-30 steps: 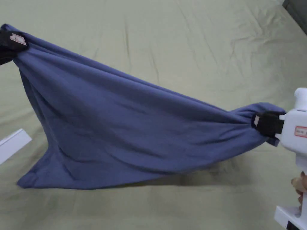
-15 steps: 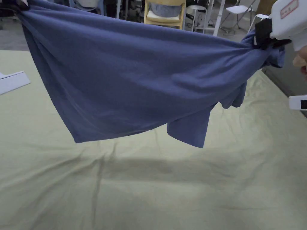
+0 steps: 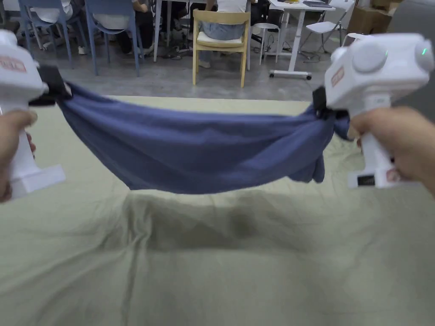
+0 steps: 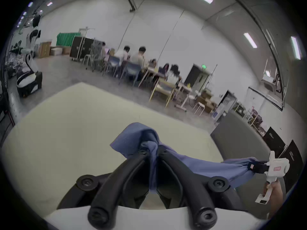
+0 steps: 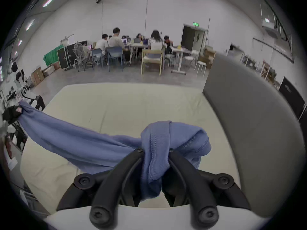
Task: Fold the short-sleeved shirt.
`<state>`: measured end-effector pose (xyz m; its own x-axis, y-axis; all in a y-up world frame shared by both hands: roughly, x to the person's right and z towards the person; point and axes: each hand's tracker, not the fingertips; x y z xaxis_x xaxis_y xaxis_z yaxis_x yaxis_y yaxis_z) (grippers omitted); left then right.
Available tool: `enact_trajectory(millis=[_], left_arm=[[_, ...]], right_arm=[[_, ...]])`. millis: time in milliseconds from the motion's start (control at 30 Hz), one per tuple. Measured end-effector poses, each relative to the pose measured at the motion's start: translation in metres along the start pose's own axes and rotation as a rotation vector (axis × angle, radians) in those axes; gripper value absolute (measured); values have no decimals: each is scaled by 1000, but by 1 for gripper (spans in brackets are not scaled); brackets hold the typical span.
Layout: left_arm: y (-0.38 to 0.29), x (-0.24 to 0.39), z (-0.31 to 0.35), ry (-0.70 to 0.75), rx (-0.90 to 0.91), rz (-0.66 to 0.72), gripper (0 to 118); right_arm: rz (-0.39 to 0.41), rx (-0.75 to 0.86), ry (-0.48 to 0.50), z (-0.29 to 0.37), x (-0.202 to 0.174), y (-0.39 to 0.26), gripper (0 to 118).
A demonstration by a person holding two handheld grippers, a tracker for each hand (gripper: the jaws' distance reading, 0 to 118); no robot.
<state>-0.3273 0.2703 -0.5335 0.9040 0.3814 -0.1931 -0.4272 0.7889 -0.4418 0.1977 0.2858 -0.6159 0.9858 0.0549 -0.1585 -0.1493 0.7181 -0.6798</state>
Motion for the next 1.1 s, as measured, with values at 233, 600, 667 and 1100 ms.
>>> enact_trajectory(millis=[233,600,667,1100], left_arm=[[-123,-89,-20,25,-199,75,2],[-305,-150,122,6,-392,183,2],[-329,-161,128,42,-440,170,2],[-365,-183,117,122,-467,278,85]], right_arm=[[-66,-142,79,-48,12,-158,16],[-207,-354,149,21,31,-358,16],[-208,-376,154,22,32,-378,16],[-302,-462,152,2,37,-416,63]])
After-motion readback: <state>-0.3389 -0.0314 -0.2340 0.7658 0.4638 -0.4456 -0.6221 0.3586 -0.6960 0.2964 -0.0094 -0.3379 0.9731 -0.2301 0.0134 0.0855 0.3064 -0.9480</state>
